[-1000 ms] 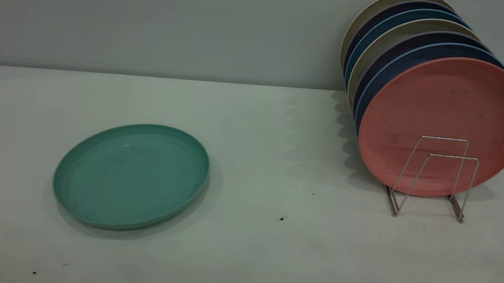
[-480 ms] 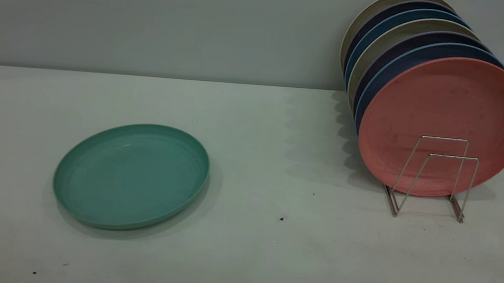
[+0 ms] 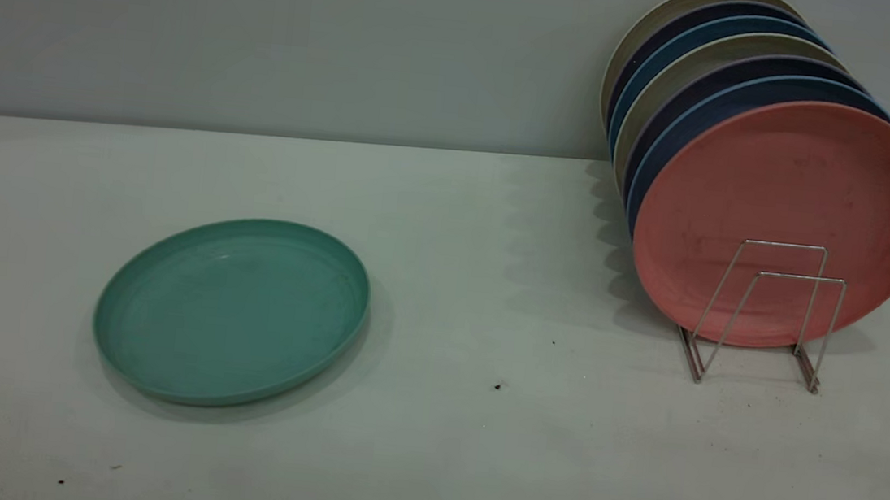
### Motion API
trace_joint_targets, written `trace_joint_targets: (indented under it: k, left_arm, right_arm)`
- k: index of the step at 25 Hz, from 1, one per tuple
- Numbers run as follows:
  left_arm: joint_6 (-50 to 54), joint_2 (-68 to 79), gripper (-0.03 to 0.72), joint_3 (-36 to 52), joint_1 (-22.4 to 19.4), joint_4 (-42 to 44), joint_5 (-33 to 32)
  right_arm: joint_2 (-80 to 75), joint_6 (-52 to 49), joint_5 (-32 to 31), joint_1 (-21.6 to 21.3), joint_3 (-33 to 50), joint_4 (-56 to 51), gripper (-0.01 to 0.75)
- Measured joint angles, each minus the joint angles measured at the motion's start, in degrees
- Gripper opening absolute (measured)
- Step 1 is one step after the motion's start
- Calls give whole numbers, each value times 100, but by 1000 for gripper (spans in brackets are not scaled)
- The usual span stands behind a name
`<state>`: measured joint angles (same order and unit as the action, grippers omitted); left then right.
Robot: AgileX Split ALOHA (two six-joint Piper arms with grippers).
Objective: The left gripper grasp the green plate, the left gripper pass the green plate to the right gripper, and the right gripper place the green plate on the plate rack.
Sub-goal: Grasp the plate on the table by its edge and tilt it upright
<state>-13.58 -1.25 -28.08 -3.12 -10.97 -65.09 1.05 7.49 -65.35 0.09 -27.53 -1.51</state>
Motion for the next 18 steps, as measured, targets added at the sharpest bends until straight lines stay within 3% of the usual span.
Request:
trace_joint_targets:
  k: [8,13,18]
  left_arm:
    - [657,480,508,-47,0,-155,766]
    - [923,2393,508,-47,0,-227,1381]
    - [305,4624,508,-47,0,-1215,2373]
  right_arm:
    - [0,128,202,0,-45,-118,429]
    - [-674,309,1185,0,-91,-447,429]
    - [-2245,706,2108,0,-91,-820,429]
